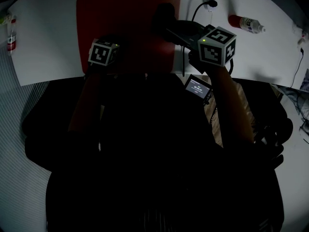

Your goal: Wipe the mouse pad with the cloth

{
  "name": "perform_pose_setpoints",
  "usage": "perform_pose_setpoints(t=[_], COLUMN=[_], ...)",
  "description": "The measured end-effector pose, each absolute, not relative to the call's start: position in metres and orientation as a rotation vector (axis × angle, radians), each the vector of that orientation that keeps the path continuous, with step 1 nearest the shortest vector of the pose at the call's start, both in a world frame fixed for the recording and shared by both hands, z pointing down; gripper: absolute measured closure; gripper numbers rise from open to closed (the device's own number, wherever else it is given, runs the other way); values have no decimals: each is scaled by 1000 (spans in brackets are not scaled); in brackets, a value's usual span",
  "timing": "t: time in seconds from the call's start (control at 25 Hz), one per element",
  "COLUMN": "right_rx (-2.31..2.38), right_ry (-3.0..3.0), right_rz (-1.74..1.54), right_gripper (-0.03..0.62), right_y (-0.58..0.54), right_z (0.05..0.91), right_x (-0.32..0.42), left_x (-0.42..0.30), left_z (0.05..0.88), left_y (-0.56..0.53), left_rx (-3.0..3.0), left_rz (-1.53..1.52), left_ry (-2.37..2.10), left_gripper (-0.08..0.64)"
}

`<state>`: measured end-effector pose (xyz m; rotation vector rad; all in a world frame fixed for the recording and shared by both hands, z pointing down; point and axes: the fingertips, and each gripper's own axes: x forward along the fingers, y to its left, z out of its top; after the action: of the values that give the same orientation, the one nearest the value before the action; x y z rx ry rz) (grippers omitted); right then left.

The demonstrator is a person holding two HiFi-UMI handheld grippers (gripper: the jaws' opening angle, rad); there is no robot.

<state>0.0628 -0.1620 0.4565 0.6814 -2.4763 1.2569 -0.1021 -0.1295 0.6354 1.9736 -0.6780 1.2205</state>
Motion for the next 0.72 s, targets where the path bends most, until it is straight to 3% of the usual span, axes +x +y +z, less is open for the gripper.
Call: perform_pose_setpoints(t=[0.2, 0.6, 0.72], right_rx=[667, 659, 529], right_ry=[-2422, -2331, -2275], right_rz=[1310, 1220, 852], right_gripper=[549, 548, 548], right_y=[-163, -165, -155], right_z=[483, 536, 569], right_x=[68, 59, 55], left_x=[-93, -91, -91], left_z=[633, 634, 635], left_y=[-136, -132, -132], left_rx=[2068, 2102, 2087], left_rz=[1490, 1505, 1505], left_ry=[-657, -519, -526], left_gripper=[552, 552, 552])
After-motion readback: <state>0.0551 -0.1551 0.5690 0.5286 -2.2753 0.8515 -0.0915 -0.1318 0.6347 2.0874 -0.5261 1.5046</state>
